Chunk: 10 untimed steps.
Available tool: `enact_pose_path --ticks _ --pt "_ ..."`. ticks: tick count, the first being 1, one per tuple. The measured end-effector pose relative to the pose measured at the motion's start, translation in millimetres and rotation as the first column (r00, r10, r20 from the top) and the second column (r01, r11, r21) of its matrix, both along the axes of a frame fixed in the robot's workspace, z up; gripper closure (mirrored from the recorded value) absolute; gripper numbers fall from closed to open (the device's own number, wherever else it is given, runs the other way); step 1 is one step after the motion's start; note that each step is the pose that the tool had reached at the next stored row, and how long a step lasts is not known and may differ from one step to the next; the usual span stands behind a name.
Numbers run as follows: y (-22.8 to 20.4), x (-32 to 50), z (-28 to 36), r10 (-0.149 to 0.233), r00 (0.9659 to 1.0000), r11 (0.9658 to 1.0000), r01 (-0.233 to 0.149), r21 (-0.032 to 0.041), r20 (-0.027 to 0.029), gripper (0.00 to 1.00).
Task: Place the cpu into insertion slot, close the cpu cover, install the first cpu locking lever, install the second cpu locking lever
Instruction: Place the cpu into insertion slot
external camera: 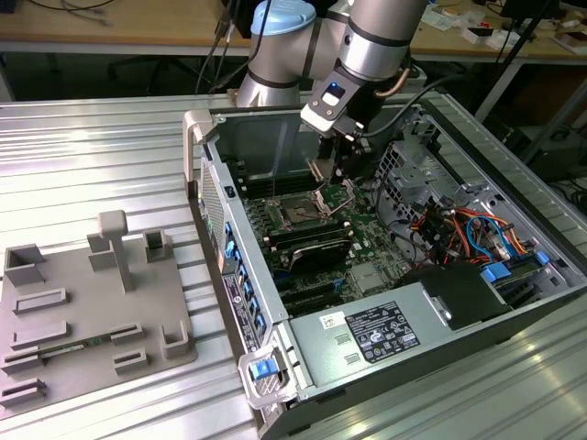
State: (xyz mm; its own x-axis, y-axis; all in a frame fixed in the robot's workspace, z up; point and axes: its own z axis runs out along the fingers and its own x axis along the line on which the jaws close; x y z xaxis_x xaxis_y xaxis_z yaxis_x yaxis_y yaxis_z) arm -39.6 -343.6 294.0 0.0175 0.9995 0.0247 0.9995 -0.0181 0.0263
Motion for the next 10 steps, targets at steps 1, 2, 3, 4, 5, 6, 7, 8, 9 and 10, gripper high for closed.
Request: enact_pose_path --ticks 1,2,3,4,5,6,7,8,9,10 --pt "0.0 0.0 -0.6 0.0 1.0 1.0 0.0 0.0 0.0 0.45" --pt "0.0 0.0 -0.6 0.0 1.0 1.0 0.0 -0.0002 -0.0001 0.45" --pt "0.0 0.0 -0.6 0.0 1.0 1.0 0.0 -0.0003 -0.0001 0.45" --pt "0.0 0.0 -0.6 0.0 1.0 1.0 0.0 -0.0003 -0.0002 0.45" --pt "0.0 0.0 -0.9 0.0 1.0 1.0 0.0 0.0 0.0 0.45" --pt "0.0 0.0 -0.9 0.0 1.0 1.0 0.0 -0.0001 0.0 0.45" --pt "0.0 0.0 -1.0 0.0 1.0 1.0 0.0 0.0 0.0 0.45" --pt "0.0 0.0 -1.0 0.0 1.0 1.0 0.0 0.0 0.0 0.45" --pt "0.0 0.0 -1.0 0.0 1.0 1.0 0.0 0.0 0.0 0.45" --pt "0.0 0.0 -1.1 0.0 1.0 1.0 0.0 0.0 0.0 0.45"
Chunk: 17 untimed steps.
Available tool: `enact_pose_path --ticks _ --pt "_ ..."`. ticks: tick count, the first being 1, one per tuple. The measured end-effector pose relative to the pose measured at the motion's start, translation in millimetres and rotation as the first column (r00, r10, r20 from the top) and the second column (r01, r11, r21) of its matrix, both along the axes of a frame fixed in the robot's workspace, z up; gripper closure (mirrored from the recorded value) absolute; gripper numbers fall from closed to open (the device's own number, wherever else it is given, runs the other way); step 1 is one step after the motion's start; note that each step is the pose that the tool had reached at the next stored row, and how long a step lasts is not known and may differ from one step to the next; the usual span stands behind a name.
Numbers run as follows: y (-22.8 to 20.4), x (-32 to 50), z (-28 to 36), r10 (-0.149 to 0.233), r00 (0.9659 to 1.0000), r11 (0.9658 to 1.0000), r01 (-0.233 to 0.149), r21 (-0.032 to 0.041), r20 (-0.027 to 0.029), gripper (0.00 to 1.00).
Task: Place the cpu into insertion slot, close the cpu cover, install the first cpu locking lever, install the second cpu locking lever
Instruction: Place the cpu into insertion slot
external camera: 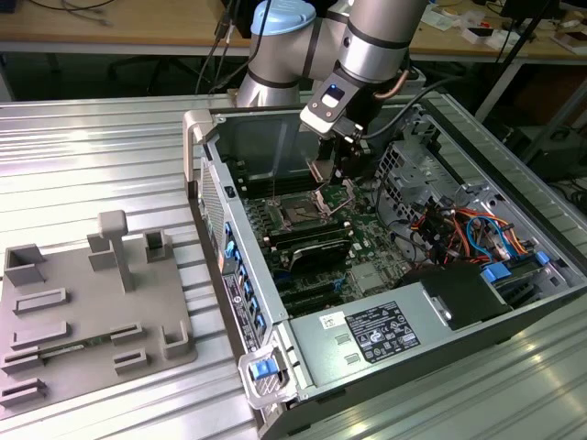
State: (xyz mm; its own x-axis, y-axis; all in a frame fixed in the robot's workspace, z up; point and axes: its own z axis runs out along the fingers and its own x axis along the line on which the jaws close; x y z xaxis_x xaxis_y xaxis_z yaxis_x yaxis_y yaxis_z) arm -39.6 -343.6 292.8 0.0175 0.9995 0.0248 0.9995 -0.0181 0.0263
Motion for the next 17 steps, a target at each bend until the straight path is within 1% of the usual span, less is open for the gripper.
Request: enact_pose_path --ticks 4,17 --pt "0.0 0.0 -1.2 0.0 1.0 1.0 0.0 0.0001 0.0001 0.45" --pt "0.0 0.0 -12.3 0.0 1.0 1.0 0.0 -0.0001 0.0 0.45"
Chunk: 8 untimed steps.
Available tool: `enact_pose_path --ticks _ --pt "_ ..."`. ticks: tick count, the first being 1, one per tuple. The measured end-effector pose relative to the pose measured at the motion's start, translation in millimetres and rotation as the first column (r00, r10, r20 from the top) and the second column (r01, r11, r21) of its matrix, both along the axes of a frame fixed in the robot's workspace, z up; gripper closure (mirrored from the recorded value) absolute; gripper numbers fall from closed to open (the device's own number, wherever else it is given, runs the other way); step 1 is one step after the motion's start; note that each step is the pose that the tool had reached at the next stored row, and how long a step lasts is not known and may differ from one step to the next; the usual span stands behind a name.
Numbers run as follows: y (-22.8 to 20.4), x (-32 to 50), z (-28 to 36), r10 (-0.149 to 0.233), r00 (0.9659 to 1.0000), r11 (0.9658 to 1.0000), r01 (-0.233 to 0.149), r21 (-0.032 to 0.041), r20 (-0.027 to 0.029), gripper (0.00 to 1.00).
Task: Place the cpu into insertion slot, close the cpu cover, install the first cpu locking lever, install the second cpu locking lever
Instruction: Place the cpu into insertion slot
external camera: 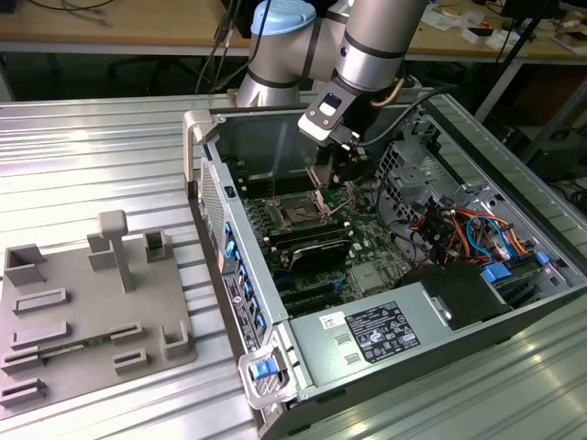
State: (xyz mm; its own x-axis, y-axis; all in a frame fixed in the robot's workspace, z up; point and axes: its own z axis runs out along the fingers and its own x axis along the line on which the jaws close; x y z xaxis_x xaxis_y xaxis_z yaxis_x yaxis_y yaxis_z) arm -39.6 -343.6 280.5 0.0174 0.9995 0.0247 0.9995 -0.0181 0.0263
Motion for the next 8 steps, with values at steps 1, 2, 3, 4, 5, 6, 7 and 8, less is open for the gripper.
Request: enact_pose_path --ticks 1,2,3,4,5,6,7,8 --pt "0.0 0.0 -0.4 0.0 1.0 1.0 0.0 0.0 0.0 0.45" --pt "0.0 0.0 -0.4 0.0 1.0 1.0 0.0 -0.0002 -0.0001 0.45" --pt "0.0 0.0 -0.4 0.0 1.0 1.0 0.0 -0.0003 -0.0001 0.45" --pt "0.0 0.0 -0.5 0.0 1.0 1.0 0.0 -0.0002 -0.0001 0.45" --pt "0.0 0.0 -0.6 0.0 1.0 1.0 0.0 0.0 0.0 0.45" --pt "0.0 0.0 -0.7 0.0 1.0 1.0 0.0 0.0 0.0 0.45" --pt "0.0 0.0 -0.7 0.0 1.0 1.0 0.0 0.0 0.0 0.45" --pt "0.0 0.0 -0.7 0.0 1.0 1.0 0.0 0.0 0.0 0.45"
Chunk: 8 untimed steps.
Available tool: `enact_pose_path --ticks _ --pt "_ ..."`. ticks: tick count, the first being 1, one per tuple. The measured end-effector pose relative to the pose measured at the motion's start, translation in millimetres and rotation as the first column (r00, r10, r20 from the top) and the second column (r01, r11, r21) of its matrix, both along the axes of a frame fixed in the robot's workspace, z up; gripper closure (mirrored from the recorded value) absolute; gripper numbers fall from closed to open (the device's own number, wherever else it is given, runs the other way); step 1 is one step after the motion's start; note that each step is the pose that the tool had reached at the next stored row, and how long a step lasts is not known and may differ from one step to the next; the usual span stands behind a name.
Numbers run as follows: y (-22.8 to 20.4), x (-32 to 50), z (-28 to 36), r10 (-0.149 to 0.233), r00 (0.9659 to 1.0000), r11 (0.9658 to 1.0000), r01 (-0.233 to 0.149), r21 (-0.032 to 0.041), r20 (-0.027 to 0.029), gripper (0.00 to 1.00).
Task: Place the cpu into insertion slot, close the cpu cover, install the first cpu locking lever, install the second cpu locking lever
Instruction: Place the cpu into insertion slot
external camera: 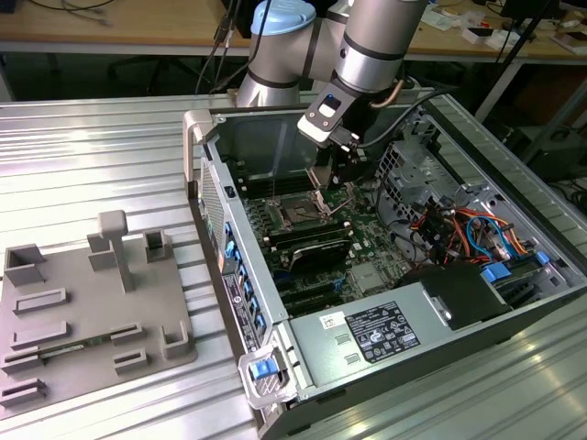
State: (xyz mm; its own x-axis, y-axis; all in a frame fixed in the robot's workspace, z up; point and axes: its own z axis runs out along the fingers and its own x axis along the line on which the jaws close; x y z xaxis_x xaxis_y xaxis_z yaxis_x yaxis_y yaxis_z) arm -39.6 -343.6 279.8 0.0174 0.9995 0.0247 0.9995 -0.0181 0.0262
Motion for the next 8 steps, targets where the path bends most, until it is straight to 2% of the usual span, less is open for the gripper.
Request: enact_pose_path --ticks 8 --pt "-0.7 0.0 -0.9 0.0 1.0 1.0 0.0 0.0002 0.0001 0.45"
